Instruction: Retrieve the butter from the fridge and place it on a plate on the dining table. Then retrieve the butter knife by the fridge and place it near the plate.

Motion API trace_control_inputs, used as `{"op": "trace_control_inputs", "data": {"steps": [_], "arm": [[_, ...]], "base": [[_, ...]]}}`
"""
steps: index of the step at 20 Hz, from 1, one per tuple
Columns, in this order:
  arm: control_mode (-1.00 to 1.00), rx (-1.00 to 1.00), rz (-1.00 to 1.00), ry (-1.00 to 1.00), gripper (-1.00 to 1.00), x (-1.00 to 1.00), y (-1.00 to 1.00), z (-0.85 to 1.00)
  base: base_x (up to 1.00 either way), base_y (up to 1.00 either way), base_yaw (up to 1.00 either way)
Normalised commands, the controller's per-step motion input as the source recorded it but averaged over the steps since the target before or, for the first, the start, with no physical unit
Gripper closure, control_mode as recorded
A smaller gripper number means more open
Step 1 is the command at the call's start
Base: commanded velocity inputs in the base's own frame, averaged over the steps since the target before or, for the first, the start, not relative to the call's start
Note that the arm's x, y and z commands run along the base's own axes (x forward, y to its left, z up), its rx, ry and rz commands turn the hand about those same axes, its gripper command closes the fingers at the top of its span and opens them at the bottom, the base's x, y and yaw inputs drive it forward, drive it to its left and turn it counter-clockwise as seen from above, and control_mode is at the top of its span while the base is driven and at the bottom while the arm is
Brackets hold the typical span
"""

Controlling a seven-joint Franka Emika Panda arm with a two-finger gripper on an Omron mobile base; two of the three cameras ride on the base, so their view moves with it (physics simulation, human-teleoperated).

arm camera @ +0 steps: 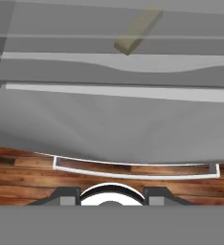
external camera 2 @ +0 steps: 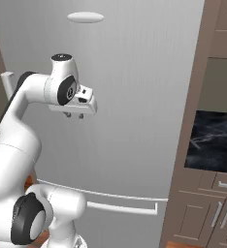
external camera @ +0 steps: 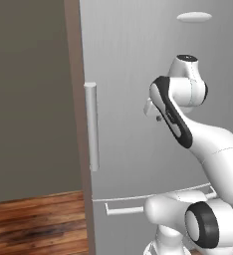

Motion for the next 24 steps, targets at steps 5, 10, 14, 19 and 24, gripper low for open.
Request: {"op": "trace_control_inputs", "data": {"steps": [5, 10, 14, 19, 24], "arm": [[1.0, 0.0, 0.0, 0.0, -1.0, 0.0, 0.0, 0.0], [1.0, 0.0, 0.0, 0.0, -1.0, 0.0, 0.0, 0.0], [1.0, 0.0, 0.0, 0.0, -1.0, 0.0, 0.0, 0.0], [1.0, 0.0, 0.0, 0.0, -1.0, 0.0, 0.0, 0.0], [1.0, 0.0, 0.0, 0.0, -1.0, 0.0, 0.0, 0.0]], "base": [[-0.03, 0.0, 0.0], [-0.32, 0.15, -0.13], [-0.6, 0.37, -0.21], [-0.3, 0.54, -0.13], [-0.01, 0.77, -0.08]]}}
